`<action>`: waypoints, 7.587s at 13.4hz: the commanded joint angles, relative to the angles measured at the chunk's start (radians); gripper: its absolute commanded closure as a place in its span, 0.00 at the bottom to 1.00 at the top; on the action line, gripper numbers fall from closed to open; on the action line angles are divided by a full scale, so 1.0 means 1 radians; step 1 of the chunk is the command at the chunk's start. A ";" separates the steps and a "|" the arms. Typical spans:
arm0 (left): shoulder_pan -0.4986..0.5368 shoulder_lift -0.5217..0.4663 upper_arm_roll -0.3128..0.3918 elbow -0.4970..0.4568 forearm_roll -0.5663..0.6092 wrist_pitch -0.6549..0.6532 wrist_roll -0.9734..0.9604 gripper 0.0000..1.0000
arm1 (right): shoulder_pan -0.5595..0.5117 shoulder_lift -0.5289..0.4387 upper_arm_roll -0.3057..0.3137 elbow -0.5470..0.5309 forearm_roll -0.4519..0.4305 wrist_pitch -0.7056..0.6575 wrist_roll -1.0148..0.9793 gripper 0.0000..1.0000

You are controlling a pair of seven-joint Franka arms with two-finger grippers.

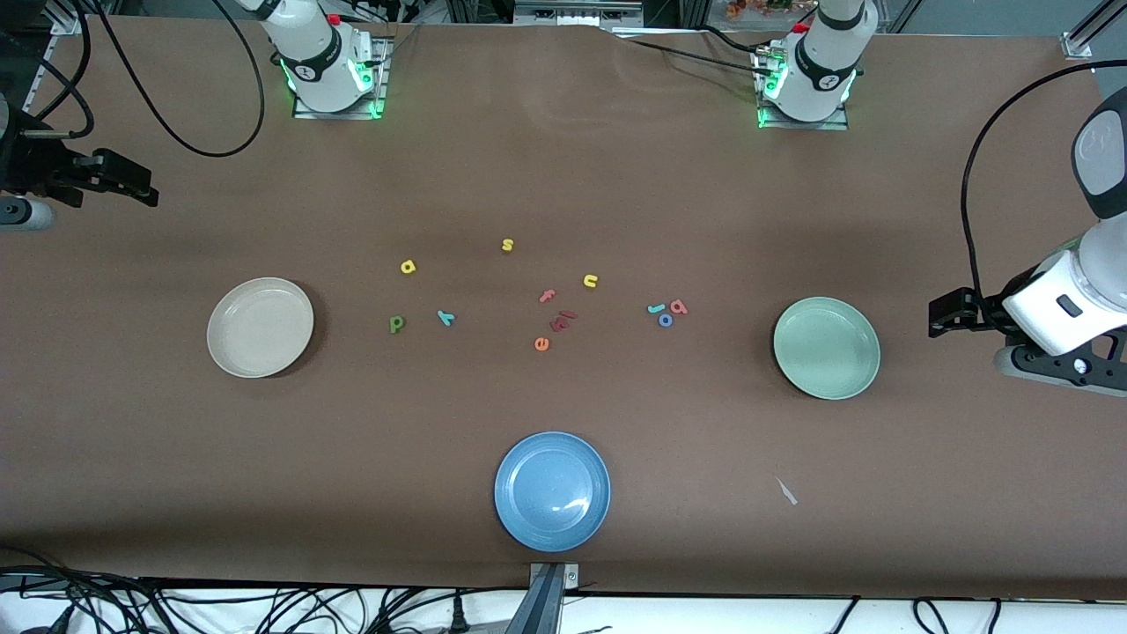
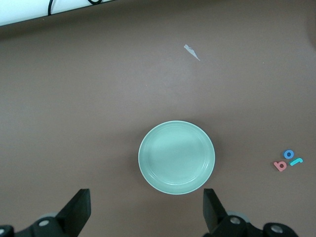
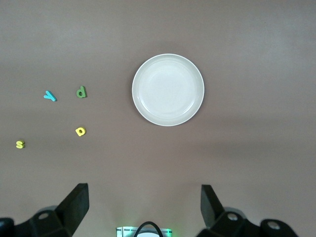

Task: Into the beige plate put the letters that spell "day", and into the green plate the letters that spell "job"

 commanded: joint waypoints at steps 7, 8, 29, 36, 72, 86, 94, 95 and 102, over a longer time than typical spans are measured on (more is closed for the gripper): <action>-0.009 -0.002 -0.003 0.009 0.014 -0.013 -0.011 0.00 | -0.005 0.007 0.000 0.020 0.006 -0.016 0.002 0.00; -0.009 -0.002 -0.003 0.009 0.014 -0.013 -0.009 0.00 | -0.005 0.007 0.001 0.020 0.006 -0.016 0.002 0.00; -0.011 -0.002 -0.005 -0.005 -0.059 -0.015 -0.058 0.00 | -0.005 0.008 -0.016 0.014 0.006 -0.007 0.005 0.00; -0.125 0.024 -0.005 -0.039 -0.059 -0.055 -0.404 0.00 | 0.002 0.017 -0.011 0.014 0.013 -0.007 0.005 0.00; -0.468 0.185 -0.003 -0.706 -0.174 0.839 -1.138 0.46 | 0.235 0.345 0.248 -0.827 0.010 1.371 0.218 0.00; -0.465 0.181 0.001 -0.659 -0.170 0.823 -1.120 1.00 | 0.222 0.362 0.241 -0.695 -0.103 1.081 0.212 0.34; -0.287 0.067 0.009 -0.533 -0.019 0.508 -0.880 1.00 | 0.220 0.385 0.221 -0.678 -0.137 1.073 0.193 0.42; -0.255 0.064 0.009 -0.533 -0.015 0.496 -0.835 1.00 | 0.220 0.385 0.210 -0.678 -0.137 1.073 0.180 0.46; -0.074 0.145 0.005 -0.540 0.054 0.500 -0.588 0.94 | 0.222 0.390 0.210 -0.678 -0.135 1.073 0.193 0.61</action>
